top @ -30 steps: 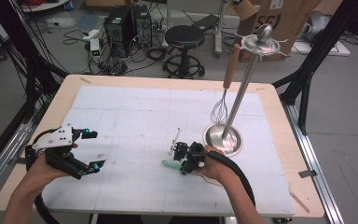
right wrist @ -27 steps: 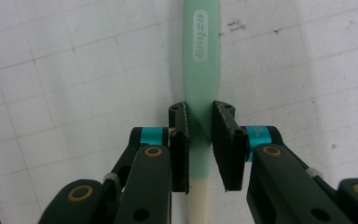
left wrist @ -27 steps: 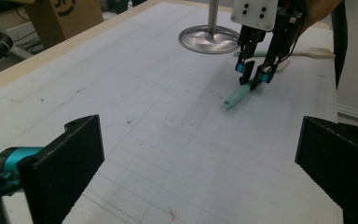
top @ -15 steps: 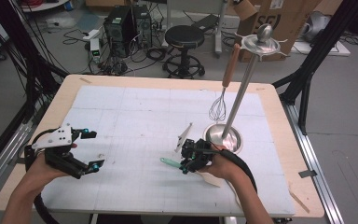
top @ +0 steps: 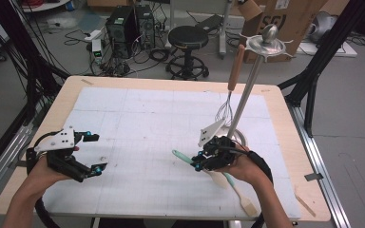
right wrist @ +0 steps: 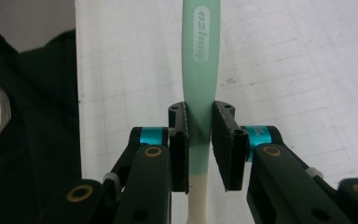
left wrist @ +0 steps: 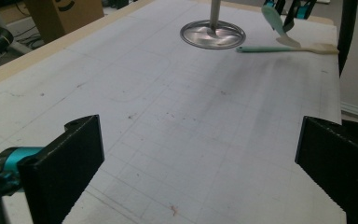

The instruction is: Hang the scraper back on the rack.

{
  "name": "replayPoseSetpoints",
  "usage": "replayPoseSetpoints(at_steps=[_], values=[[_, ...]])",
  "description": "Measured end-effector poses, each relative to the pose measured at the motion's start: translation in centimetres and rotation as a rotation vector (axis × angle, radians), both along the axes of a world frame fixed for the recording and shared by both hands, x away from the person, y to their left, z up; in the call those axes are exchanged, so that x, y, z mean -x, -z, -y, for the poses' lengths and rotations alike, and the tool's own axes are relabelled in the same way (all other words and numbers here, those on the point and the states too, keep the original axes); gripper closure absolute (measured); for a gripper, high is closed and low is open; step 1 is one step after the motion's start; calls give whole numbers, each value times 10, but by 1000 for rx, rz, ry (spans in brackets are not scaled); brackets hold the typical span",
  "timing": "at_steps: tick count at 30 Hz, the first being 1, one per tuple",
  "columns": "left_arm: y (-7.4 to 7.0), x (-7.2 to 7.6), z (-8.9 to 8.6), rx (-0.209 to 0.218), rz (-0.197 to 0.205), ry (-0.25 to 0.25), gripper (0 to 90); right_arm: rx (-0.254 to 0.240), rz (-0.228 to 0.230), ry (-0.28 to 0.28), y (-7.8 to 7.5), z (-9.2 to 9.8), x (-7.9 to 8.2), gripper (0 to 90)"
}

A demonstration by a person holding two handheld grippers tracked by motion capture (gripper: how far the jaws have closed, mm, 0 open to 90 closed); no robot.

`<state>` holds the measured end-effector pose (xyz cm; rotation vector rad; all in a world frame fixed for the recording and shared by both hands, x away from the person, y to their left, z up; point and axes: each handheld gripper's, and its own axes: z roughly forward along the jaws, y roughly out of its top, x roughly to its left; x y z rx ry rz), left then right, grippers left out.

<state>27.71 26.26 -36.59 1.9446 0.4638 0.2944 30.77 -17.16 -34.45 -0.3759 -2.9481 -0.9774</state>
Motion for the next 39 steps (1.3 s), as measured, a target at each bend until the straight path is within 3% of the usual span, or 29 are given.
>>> replayPoseSetpoints(at_steps=[6, 19, 39], values=[[1, 0, 0, -10, -3, -3, 17, -67, 17, 8, -14, 21, 4, 770], [2, -1, 1, -20, -7, 1, 17, -155, 52, 41, -44, 65, 13, 769], [5, -4, 2, -32, -15, -1, 17, -276, 137, 178, -94, 152, 23, 768]])
